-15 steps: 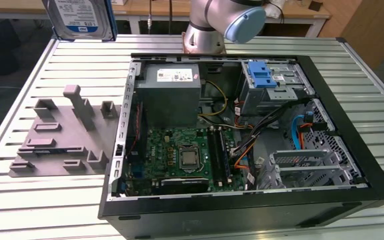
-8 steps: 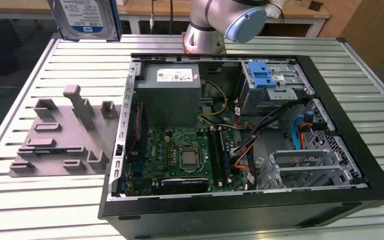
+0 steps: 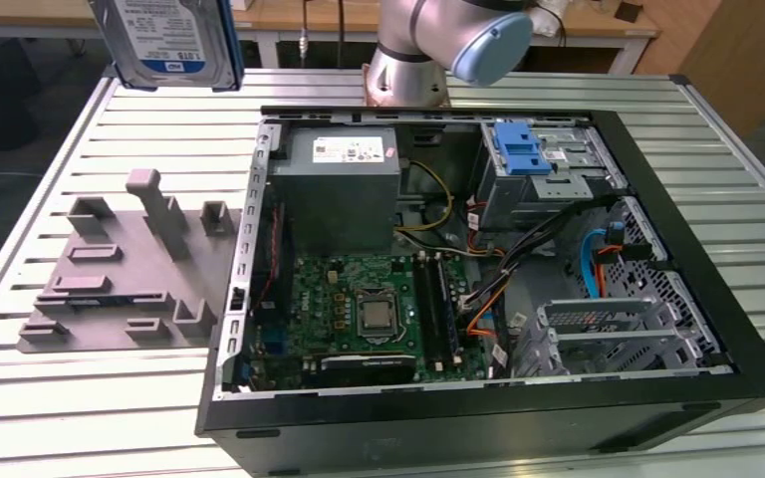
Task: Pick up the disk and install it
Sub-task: 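Pick up the disk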
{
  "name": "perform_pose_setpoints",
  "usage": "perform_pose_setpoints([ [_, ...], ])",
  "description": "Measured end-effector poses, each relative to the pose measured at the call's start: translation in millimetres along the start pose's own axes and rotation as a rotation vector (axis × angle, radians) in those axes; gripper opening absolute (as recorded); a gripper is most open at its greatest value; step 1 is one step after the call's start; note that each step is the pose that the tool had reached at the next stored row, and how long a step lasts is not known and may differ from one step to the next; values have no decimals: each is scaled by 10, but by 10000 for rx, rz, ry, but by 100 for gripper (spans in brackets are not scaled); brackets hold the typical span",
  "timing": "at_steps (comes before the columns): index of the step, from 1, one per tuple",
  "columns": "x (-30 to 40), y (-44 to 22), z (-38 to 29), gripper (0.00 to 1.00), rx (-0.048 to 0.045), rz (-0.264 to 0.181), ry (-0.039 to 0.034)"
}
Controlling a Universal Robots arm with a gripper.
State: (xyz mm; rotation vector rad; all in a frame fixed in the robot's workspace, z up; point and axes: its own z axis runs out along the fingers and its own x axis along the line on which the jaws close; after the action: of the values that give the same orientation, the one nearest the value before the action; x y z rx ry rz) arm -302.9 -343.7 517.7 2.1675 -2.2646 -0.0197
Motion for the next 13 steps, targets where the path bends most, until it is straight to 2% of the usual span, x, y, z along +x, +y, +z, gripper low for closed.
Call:
perform_pose_setpoints([
  [4, 26, -75, -1, 36, 0, -1, 0],
  [13, 22, -339, -5, 36, -1, -1, 0],
])
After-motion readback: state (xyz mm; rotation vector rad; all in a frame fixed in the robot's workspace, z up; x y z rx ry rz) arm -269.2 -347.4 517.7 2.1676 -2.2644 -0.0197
